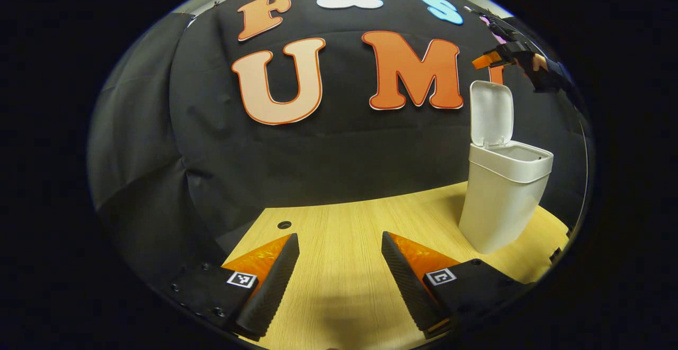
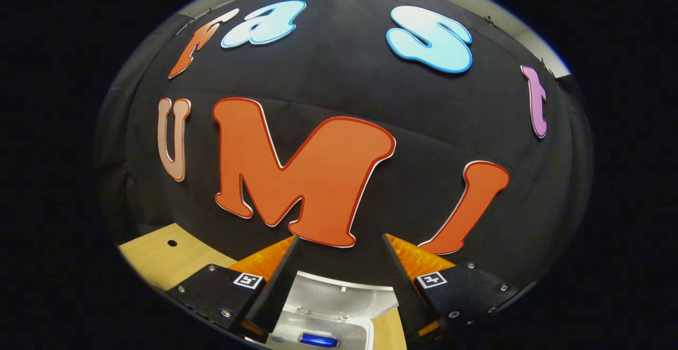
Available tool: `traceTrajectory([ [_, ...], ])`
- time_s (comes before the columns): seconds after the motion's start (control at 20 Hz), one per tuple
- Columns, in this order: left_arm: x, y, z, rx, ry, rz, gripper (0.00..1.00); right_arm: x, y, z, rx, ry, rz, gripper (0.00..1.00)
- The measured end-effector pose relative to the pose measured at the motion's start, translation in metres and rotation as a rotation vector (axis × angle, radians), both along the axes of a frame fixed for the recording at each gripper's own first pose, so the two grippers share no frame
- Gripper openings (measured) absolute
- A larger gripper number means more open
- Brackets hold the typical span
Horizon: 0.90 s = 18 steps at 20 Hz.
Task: Press the lid of the desktop garbage bin to open it, pick up the crumpled paper on the desktop and throw it into the bin, then pick up the pop can on the desktop and drop it into the bin, and finally close the garbage bin lid.
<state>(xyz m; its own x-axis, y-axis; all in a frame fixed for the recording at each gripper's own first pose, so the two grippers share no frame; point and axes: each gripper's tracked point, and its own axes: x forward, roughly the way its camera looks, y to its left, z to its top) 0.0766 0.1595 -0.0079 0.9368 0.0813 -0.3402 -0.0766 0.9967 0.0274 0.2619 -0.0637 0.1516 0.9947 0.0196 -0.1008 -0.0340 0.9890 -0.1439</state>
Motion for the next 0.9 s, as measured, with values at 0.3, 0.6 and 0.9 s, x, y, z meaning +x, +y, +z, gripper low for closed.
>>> traceTrajectory([
  [0.3,-0.003,0.012,0.002,-0.011,-0.004,0.027,1.00,0.015,0.004,-0.044,0.077,0.119,-0.035,0.91],
  [0.6,0.005,0.005,0.005,-0.019,-0.016,0.003,0.99,-0.007,0.007,-0.058,0.199,0.158,-0.031,0.90],
  [0.9,0.012,-0.008,0.006,-0.026,-0.021,-0.030,0.96,-0.038,0.011,-0.080,0.192,0.193,-0.024,0.90],
])
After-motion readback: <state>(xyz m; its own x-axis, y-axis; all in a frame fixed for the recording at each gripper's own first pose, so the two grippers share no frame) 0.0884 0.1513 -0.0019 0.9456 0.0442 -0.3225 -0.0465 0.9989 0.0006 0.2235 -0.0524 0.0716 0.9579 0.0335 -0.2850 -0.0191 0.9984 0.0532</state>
